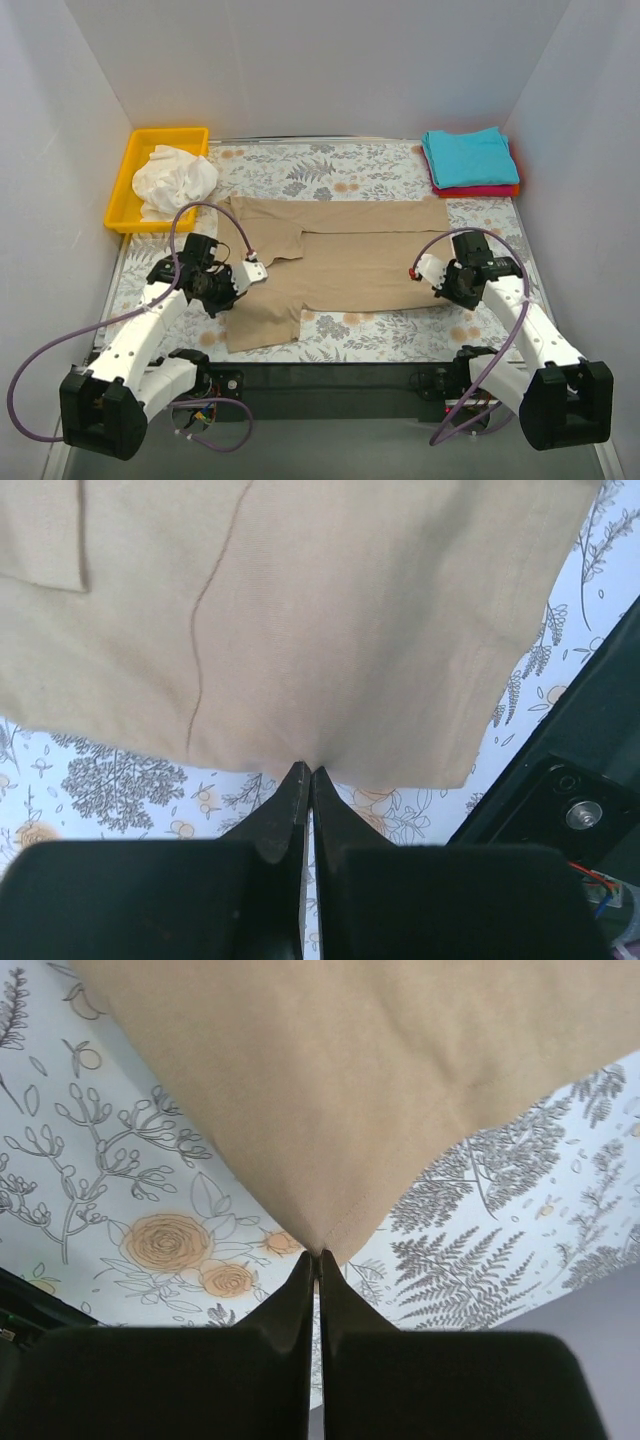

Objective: Fold and stack the t-shirts
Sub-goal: Fold the tshirt

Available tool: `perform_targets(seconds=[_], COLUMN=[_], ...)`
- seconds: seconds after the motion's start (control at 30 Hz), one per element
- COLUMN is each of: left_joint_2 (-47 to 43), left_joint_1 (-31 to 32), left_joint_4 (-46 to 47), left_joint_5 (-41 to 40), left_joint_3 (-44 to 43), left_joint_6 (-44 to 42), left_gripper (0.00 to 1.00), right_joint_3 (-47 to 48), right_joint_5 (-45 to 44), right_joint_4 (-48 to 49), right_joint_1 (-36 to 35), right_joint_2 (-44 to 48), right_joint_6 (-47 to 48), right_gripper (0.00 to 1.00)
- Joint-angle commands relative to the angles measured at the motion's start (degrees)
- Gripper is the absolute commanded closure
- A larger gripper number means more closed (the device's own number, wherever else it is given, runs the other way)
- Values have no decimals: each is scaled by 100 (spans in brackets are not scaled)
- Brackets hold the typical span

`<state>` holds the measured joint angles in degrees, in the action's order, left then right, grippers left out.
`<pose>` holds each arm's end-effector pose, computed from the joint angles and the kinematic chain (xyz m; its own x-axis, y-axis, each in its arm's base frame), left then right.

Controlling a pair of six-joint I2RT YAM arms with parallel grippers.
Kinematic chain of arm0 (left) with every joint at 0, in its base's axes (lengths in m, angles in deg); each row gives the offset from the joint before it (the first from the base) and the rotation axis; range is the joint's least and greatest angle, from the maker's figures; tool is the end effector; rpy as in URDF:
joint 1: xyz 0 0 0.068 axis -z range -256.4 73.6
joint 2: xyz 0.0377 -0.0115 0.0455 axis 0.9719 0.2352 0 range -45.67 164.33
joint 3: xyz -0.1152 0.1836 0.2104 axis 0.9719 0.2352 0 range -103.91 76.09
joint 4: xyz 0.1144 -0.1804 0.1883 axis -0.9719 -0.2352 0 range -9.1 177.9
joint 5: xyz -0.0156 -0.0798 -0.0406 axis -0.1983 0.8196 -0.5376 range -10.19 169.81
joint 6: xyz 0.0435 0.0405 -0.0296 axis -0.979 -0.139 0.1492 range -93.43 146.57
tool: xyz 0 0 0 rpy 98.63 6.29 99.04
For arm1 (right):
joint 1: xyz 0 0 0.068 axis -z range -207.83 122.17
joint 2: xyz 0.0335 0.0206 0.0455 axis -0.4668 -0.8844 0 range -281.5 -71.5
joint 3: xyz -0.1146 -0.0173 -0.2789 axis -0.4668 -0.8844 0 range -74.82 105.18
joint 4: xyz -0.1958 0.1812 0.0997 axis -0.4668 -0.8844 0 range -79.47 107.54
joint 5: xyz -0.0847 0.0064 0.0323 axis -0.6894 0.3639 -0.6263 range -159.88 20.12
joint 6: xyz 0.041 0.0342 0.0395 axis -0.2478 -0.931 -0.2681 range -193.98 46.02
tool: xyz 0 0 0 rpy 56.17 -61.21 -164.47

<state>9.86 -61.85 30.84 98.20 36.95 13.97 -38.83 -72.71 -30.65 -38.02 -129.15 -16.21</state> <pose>0.1551 -0.0574 0.2186 -0.8345 0.4305 -0.3439 0.5199 0.8218 -0.2330 0.1766 0.0292 0.1993 -0.3573 -0.9227 -0.1445 -0.8670 0.3852 -0.3162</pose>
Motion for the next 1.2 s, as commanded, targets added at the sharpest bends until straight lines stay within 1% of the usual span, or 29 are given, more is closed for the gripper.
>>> perform_targets(seconds=[0.0,0.1,0.17,0.2,0.37,0.63,0.77,0.87,1.0,1.17], left_joint_2=[159,388,660,792,1618,3015,3622,4158,4852,5283], left_joint_1=[-389,-689,-751,-760,-813,-1085,-1235,-1305,-1331,-1349], left_joint_4=[-218,-244,-244,-201,133,432,686,871,1065,1582], left_joint_5=[278,480,603,648,771,1008,1000,991,1008,1026], left_joint_3=[-506,-972,-1358,-1464,-2009,-3248,-3591,-3864,-4110,-4111], left_joint_6=[-136,-181,-173,-129,100,390,399,460,715,1188], left_gripper=[100,100,100,100,100,100,100,100,100,100], right_joint_3=[531,768,1015,1094,1762,3071,3563,4046,4583,5013], right_joint_5=[63,203,239,404,582,775,819,872,872,863], right_joint_4=[-279,-279,-271,-244,-130,-42,81,186,301,477], right_joint_1=[228,422,536,562,747,914,941,949,941,941], right_joint_2=[-140,-456,-642,-834,-1511,-3111,-3997,-4464,-5289,-5704], right_joint_6=[365,488,532,559,568,629,630,542,340,138], right_gripper=[99,99,99,99,99,99,99,99,99,99])
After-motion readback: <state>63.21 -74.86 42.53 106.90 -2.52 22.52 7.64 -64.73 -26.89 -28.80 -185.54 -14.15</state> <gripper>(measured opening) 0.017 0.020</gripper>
